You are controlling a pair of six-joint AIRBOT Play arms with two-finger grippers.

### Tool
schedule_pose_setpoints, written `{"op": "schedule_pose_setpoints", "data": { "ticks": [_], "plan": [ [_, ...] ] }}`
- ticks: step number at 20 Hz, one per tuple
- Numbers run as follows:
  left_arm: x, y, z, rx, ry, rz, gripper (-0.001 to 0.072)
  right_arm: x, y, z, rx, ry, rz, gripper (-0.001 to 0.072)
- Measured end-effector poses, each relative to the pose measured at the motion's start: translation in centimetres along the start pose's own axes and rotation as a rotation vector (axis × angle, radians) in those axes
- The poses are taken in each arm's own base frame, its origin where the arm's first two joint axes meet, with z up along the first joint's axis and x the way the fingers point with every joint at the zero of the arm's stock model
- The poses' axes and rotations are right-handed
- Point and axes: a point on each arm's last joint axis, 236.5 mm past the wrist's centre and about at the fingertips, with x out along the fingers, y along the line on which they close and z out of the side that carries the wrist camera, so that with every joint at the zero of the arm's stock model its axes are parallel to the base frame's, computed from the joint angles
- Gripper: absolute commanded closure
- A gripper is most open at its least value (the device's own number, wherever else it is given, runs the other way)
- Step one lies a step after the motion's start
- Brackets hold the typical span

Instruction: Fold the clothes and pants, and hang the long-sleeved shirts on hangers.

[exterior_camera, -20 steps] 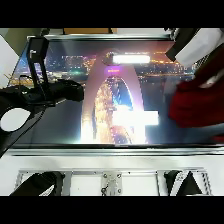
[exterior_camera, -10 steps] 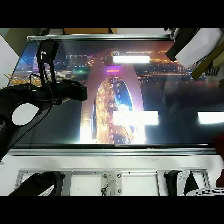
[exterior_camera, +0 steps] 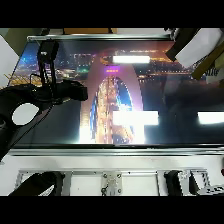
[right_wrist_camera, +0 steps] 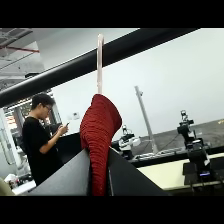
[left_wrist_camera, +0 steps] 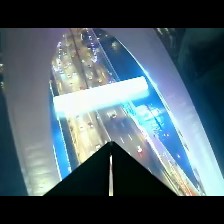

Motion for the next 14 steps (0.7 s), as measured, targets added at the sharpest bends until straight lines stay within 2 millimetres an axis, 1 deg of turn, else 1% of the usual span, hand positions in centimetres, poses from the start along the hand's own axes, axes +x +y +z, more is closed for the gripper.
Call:
{"op": "schedule_pose_setpoints", "data": {
  "ticks": [5, 6, 7, 8, 9, 12, 14],
  "plan": [
    [0.0, -0.1, 0.0, -0.005, 0.000, -0.002, 0.0685, 0.1, -0.3, -0.8, -0.001, 0.015, -0.004, 0.0675],
    [0.0, -0.1, 0.0, -0.005, 0.000, -0.003, 0.0685, 0.1, -0.1, -0.9, -0.001, 0.019, 0.003, 0.0660],
    [0.0, -0.1, 0.0, -0.005, 0.000, -0.003, 0.0685, 0.1, 0.1, -1.1, 0.000, 0.023, 0.015, 0.0503],
    [0.0, -0.1, 0.0, -0.005, 0.000, -0.003, 0.0685, 0.1, 0.5, -1.2, 0.001, 0.028, 0.032, 0.0313],
    [0.0, -0.1, 0.0, -0.005, 0.000, -0.003, 0.0685, 0.1, 1.0, -1.4, 0.001, 0.032, 0.050, 0.0190],
    [0.0, -0.1, 0.0, -0.006, 0.000, -0.003, 0.0685, -0.2, 2.3, -1.5, 0.001, 0.041, 0.107, 0.0182],
    [0.0, -0.1, 0.0, -0.008, 0.000, -0.003, 0.0685, -0.8, 3.3, -0.5, 0.000, 0.028, 0.141, 0.0182]
  ]
}}
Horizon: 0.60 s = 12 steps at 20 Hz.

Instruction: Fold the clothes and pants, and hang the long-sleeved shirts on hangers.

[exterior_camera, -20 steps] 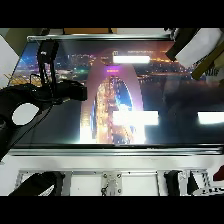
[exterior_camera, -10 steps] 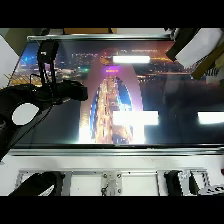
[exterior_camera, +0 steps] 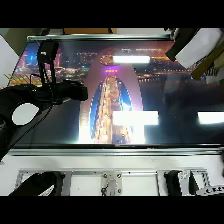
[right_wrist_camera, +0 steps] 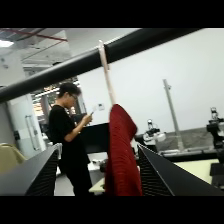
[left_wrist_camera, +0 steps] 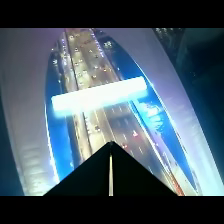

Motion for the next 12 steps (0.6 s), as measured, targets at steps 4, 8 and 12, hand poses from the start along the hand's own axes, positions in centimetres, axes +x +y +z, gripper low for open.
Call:
{"op": "schedule_pose_setpoints", "data": {
  "ticks": [4, 8, 12],
  "plan": [
    [0.0, 0.0, 0.0, 0.000, 0.000, 0.000, 0.0685, -2.2, 3.6, 3.4, -0.011, -0.053, 0.105, 0.0195],
    [0.0, 0.0, 0.0, 0.001, 0.001, 0.001, 0.0685, -5.5, 12.7, 2.4, 0.012, 0.005, 0.460, 0.0358],
    [0.2, 0.0, -0.1, 0.001, 0.005, 0.002, 0.0685, -12.9, 24.0, -4.0, 0.164, 0.200, 0.924, 0.0358]
  ]
}}
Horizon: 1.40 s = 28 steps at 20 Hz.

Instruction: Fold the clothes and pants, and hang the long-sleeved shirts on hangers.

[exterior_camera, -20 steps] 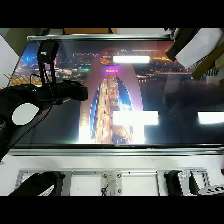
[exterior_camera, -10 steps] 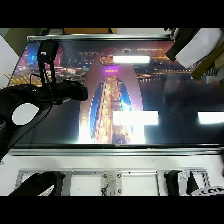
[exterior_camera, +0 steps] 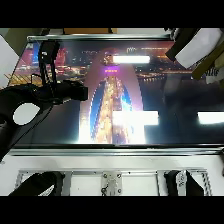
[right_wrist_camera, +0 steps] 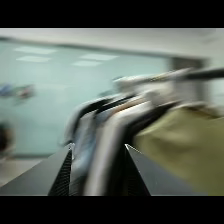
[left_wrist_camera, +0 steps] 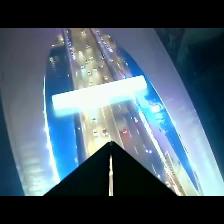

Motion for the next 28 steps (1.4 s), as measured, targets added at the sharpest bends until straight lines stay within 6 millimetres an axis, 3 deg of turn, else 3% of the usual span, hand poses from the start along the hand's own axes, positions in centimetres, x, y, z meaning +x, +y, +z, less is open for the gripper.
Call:
{"op": "schedule_pose_setpoints", "data": {
  "ticks": [1, 3, 6, 9, 11, 14, 17, 19, 28],
  "plan": [
    [0.0, 0.0, 0.0, 0.000, 0.001, 0.000, 0.0685, 0.7, 4.1, -2.8, 0.037, 0.061, 0.139, 0.0358],
    [0.1, -0.1, -0.1, -0.003, 0.005, -0.003, 0.0685, 0.1, 12.9, -8.3, 0.082, 0.198, 0.427, 0.0359],
    [0.2, -0.4, -0.2, -0.010, 0.009, -0.014, 0.0685, -4.2, 24.5, -15.3, 0.134, 0.413, 0.796, 0.0359],
    [0.2, -0.6, -0.3, -0.010, 0.011, -0.021, 0.0685, -10.2, 32.9, -19.8, 0.155, 0.584, 1.082, 0.0359],
    [0.2, -0.7, -0.3, -0.009, 0.011, -0.022, 0.0685, -13.4, 36.5, -21.5, 0.163, 0.655, 1.210, 0.0359],
    [0.2, -0.7, -0.3, -0.010, 0.011, -0.023, 0.0685, -16.7, 39.7, -23.0, 0.167, 0.725, 1.333, 0.0360],
    [0.2, -0.7, -0.3, -0.010, 0.011, -0.023, 0.0685, -18.1, 40.8, -23.7, 0.163, 0.755, 1.381, 0.0369],
    [0.1, -0.7, -0.3, -0.011, 0.011, -0.024, 0.0685, -18.6, 41.2, -23.9, 0.164, 0.765, 1.397, 0.0690],
    [0.2, -0.7, -0.3, -0.011, 0.011, -0.024, 0.0685, -19.0, 41.5, -24.1, 0.160, 0.774, 1.410, 0.0685]
  ]
}}
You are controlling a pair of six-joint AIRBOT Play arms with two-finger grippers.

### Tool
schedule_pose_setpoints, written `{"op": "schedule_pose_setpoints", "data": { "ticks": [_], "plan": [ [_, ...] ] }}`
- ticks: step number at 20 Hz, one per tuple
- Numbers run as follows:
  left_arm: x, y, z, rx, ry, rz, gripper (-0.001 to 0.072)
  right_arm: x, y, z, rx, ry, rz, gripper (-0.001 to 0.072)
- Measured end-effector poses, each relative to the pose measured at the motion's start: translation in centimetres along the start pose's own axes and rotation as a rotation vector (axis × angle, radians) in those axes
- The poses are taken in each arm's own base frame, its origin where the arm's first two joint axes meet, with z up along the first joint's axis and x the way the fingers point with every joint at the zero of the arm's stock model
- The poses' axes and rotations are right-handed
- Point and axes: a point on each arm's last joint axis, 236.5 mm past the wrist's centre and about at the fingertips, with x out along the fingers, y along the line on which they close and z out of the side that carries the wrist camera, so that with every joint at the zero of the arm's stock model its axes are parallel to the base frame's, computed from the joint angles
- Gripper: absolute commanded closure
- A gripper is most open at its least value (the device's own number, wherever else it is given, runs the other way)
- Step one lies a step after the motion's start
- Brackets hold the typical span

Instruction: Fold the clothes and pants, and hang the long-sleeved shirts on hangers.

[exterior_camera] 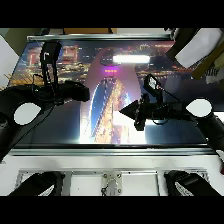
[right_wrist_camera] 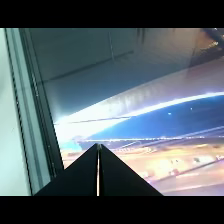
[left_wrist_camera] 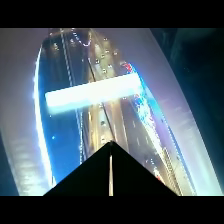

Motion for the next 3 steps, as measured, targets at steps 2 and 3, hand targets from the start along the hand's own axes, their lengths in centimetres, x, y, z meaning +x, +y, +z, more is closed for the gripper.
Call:
{"op": "schedule_pose_setpoints", "data": {
  "ticks": [2, 3],
  "plan": [
    [0.00, 0.00, 0.00, 0.000, 0.000, 0.000, 0.0685, 0.00, 0.00, 0.00, 0.000, 0.000, 0.000, 0.0685],
    [0.00, 0.00, 0.00, 0.000, 0.000, 0.000, 0.0685, 0.00, 0.00, 0.00, 0.000, 0.000, 0.000, 0.0685]
  ]
}}
